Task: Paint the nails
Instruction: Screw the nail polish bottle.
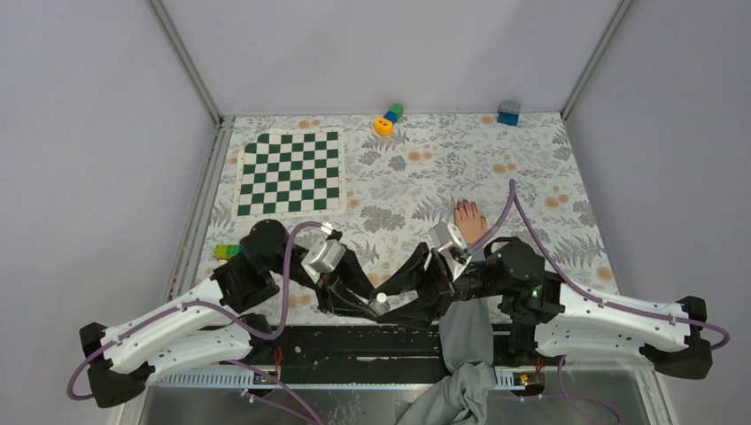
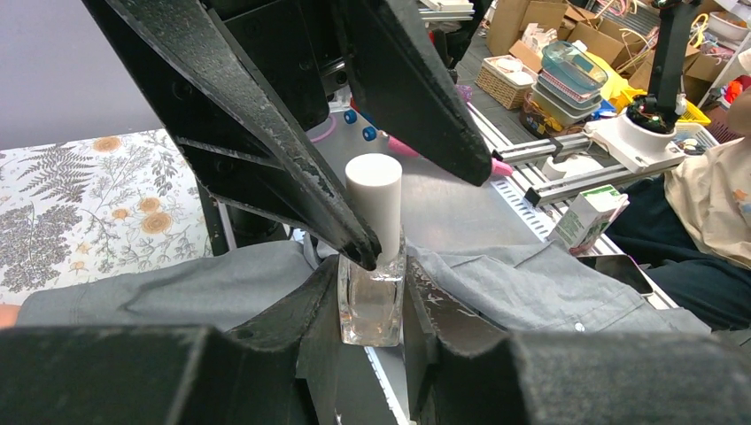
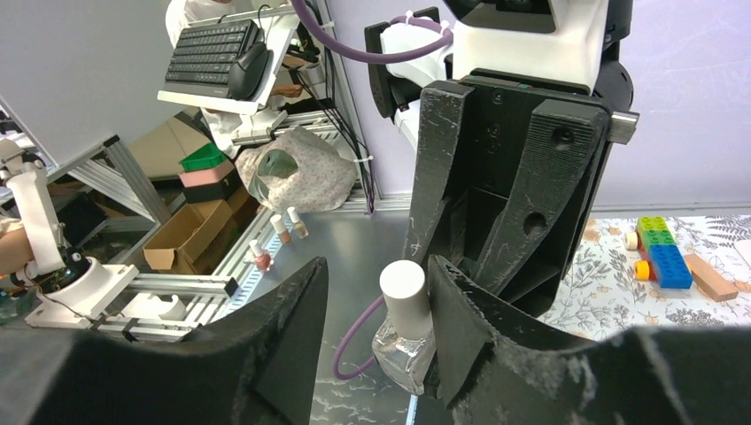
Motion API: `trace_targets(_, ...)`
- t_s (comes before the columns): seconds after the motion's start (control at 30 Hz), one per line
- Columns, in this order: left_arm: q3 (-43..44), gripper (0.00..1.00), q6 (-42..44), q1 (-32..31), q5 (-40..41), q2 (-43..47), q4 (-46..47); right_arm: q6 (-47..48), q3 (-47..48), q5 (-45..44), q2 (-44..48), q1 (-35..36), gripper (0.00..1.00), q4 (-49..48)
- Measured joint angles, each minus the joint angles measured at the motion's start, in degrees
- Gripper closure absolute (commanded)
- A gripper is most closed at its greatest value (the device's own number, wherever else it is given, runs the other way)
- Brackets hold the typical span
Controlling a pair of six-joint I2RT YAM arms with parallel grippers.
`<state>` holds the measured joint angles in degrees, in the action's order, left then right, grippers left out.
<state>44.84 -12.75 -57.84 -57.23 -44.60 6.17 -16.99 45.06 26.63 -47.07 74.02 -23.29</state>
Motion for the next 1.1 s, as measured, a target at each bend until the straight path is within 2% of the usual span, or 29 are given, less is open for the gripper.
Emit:
trace_targets(0.13,0.0,1.00,-0.2,0.0,-0.1,0.0,0.0,-0.5,-0.4,-0.1,0.0,-0.3,0.57,-0.5)
trace_targets(0.27,0.0,1.00,-0.6,-0.2,-0.3,0.1,0.0,-0.9,-0.9,-0.5,0.0,-0.8,0.74,-1.0)
trace_targets(0.4,0.0,1.00,-1.9,-0.3,-0.3,0.3,0.0,-0.5,-1.3,-1.1,0.1,-1.0,1.00,-1.8)
trace_targets(0.6,-0.2,1.00,-3.0,-0.3,2.6,1.2,-0.9,0.8,-2.0,-2.8,0.3,-1.1,1.00,-2.8)
trace_targets(0.9,-0.5,1.00,0.2,-0.4,16.2,3.7,-7.7,-0.4,-2.1,-14.4,0.8,-1.2,1.00,1.2)
trace_targets(1.1,-0.5,1.00,0.4,-0.4,28.2,4.1,-12.1,-2.3,-0.5,-25.0,-1.1,-1.5,1.00,6.2)
